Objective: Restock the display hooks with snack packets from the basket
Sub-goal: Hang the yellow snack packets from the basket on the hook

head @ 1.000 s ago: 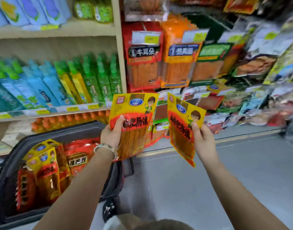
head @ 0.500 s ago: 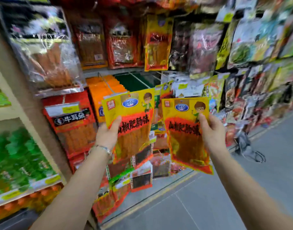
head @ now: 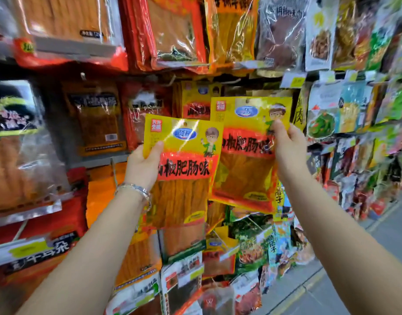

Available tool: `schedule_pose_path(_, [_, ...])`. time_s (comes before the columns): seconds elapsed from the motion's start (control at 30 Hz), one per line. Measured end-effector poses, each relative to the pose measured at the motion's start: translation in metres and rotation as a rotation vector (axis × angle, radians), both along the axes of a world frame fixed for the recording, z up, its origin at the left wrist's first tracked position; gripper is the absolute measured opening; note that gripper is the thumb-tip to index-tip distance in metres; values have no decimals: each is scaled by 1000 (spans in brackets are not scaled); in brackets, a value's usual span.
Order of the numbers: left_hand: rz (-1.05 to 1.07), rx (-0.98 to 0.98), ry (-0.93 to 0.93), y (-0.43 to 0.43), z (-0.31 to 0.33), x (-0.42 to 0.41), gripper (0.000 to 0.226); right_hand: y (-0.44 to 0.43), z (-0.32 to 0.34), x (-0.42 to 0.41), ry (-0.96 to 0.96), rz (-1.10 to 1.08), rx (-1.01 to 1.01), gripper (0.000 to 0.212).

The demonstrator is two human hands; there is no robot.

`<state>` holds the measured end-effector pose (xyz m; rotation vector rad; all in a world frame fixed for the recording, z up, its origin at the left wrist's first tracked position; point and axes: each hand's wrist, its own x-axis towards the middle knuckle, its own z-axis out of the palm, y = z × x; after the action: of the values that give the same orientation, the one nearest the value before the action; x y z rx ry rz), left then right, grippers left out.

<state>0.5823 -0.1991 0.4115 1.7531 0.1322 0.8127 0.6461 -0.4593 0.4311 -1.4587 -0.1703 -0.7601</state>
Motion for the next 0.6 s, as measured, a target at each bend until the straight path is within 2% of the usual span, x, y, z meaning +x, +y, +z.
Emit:
schedule_pose_path(0.1, [28, -14, -31, -4, 13, 25, 23, 2, 21, 37, 4, 42, 44, 35])
schedule_pose_path(0.23, [53, -46, -77, -14, 28, 54, 23, 0, 37, 82, 10, 167, 110, 23])
schedule_pose_path(0.6, [150, -72, -136, -43, 43, 99, 23, -13, 58, 159, 44, 344, 52, 30])
